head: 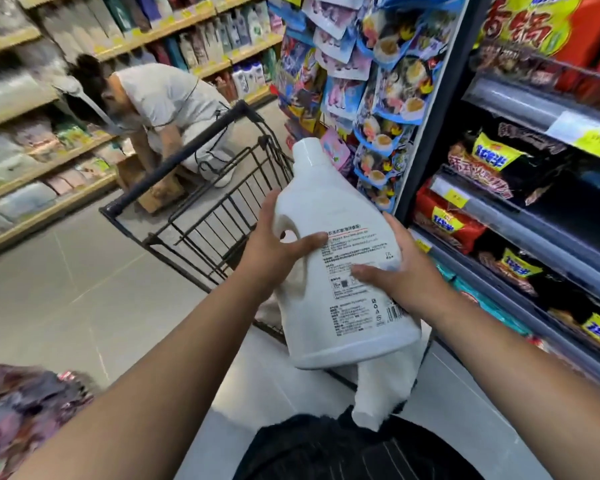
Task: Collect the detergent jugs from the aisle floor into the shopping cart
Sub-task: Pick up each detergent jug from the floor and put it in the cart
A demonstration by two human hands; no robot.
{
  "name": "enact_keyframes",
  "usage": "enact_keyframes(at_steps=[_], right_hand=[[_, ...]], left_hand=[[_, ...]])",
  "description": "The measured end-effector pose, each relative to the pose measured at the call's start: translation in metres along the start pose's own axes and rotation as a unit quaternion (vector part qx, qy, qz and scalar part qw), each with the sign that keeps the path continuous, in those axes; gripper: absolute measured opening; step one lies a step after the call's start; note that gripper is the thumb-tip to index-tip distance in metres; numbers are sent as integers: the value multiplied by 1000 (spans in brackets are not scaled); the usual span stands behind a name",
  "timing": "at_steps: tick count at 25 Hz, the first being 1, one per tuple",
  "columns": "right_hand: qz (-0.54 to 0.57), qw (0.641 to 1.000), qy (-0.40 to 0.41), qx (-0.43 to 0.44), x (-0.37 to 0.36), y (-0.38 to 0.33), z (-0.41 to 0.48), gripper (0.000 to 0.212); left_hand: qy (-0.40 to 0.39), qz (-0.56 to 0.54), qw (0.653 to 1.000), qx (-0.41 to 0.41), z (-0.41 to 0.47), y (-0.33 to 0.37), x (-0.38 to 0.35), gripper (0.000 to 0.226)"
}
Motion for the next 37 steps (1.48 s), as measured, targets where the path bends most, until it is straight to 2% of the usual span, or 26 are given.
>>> enact_keyframes(at_steps=[3, 6, 8, 11, 12, 15, 16, 19, 24, 26, 30, 33, 34, 37], right_hand=[[2, 1000, 22, -21, 7, 16, 32, 106], [24, 998, 44, -48, 9, 34, 60, 96], [17, 995, 60, -78, 6, 49, 73, 99], [21, 985, 103, -139, 3, 74, 86, 100], [27, 982, 115, -150, -2, 79, 89, 96], [45, 968, 154, -190, -19, 101, 93, 102], [50, 965, 166, -197, -26, 105, 92, 102], [44, 954, 199, -219, -35, 118, 87, 106], [19, 932, 235, -276, -37, 133, 66, 104], [6, 921, 233, -313, -41, 140, 59, 107], [-31, 906, 243, -346, -44, 147, 50, 115], [-63, 899, 254, -352, -47, 145, 45, 111], [-60, 897, 253, -358, -48, 144, 43, 111], [-41, 897, 268, -349, -51, 145, 35, 110]], left_hand=[[-27, 13, 999, 28, 48, -12, -8, 112], [-63, 21, 996, 57, 88, -23, -16, 112], [-86, 36, 993, 71, 112, -33, -19, 111], [-142, 35, 987, 72, 148, -56, -29, 101], [-158, 31, 984, 73, 158, -65, -31, 95], [-216, 44, 972, 80, 177, -86, -37, 76], [-229, 52, 969, 80, 182, -92, -37, 76], [-259, 89, 960, 59, 188, -99, -39, 96], [-298, 142, 943, 53, 180, -105, -58, 105], [-310, 185, 932, 18, 175, -105, -69, 108], [-338, 284, 897, -5, 171, -102, -85, 105], [-319, 429, 842, -80, 176, -88, -86, 105], [-323, 440, 832, -100, 175, -84, -87, 105], [-357, 387, 844, -101, 169, -89, -93, 107]])
Point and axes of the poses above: each hand's wrist, its own z-axis towards the middle knuckle, its own x-axis out of the back of the hand, y = z × x, the point moved 10 cm from there along z, towards the middle knuckle, and after that the axes turned 5 degrees about -y, right-handed, at the moved point
